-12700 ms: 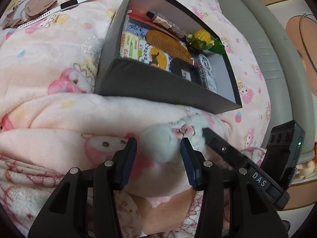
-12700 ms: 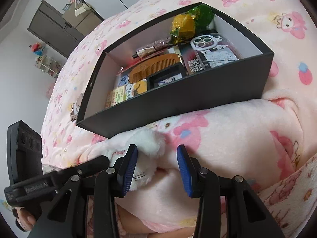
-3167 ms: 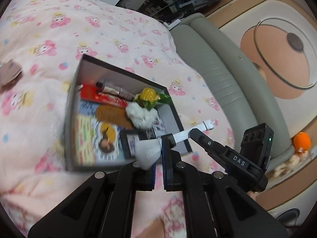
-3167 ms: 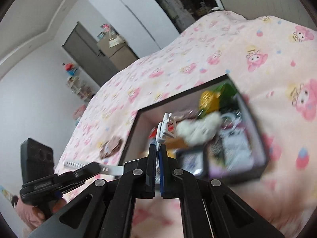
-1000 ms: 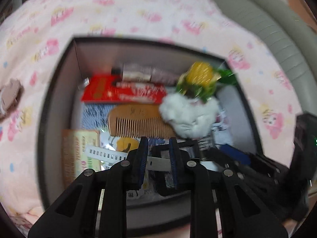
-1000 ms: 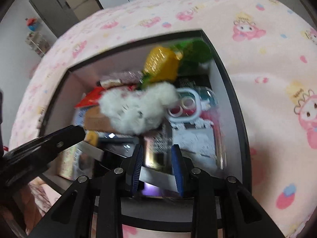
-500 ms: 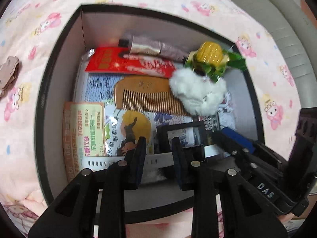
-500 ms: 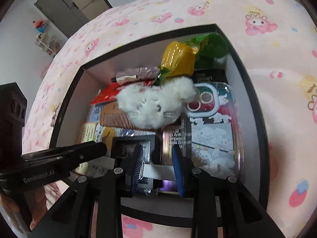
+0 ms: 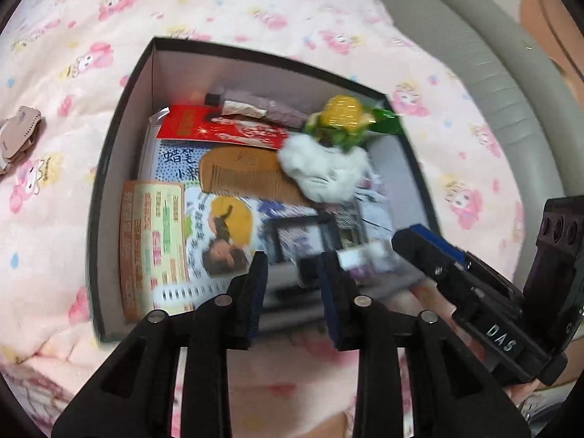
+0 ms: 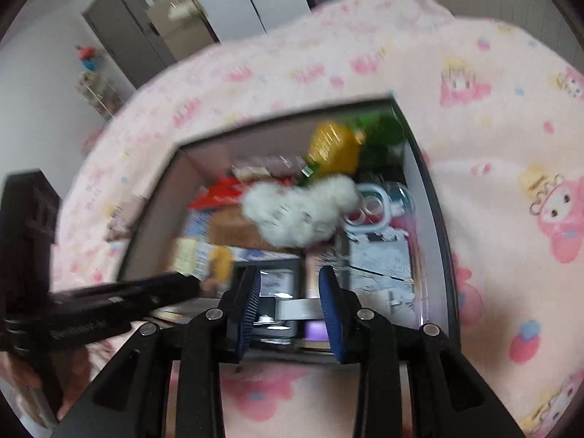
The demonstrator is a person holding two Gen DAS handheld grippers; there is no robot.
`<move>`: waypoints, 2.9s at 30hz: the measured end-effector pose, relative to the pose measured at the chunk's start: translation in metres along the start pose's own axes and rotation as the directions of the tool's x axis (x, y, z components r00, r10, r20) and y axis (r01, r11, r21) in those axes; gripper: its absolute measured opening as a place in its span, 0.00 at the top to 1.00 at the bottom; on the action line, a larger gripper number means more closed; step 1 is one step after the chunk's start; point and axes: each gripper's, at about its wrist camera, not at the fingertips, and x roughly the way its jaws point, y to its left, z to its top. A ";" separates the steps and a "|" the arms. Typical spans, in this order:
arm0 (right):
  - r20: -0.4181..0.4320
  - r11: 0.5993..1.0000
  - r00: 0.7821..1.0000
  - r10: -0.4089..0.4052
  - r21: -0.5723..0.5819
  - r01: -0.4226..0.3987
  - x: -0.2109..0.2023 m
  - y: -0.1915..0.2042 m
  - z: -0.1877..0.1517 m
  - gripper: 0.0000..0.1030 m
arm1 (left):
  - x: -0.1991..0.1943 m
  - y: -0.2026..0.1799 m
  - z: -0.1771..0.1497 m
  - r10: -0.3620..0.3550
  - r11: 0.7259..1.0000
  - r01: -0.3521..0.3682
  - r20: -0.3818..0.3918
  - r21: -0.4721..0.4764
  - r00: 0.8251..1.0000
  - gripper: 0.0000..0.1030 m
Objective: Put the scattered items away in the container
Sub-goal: 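Withdraw the left gripper and move it to the beige fabric mask, then grasp the beige fabric mask with the left gripper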
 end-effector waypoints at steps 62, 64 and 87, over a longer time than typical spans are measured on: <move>-0.301 0.998 0.954 0.009 -0.051 -0.026 0.296 0.283 0.057 0.61 | -0.088 0.407 0.031 0.264 0.552 0.028 0.207 -0.833 0.942 0.44; -0.277 1.000 0.961 0.015 0.000 -0.016 0.303 0.281 0.061 0.60 | -0.080 0.415 0.035 0.221 0.548 0.044 0.195 -0.836 0.955 0.43; -0.197 0.940 0.939 0.281 -0.140 -0.310 0.139 0.258 0.015 0.98 | -0.090 0.288 -0.021 -0.144 0.811 0.269 0.269 -0.519 0.952 0.99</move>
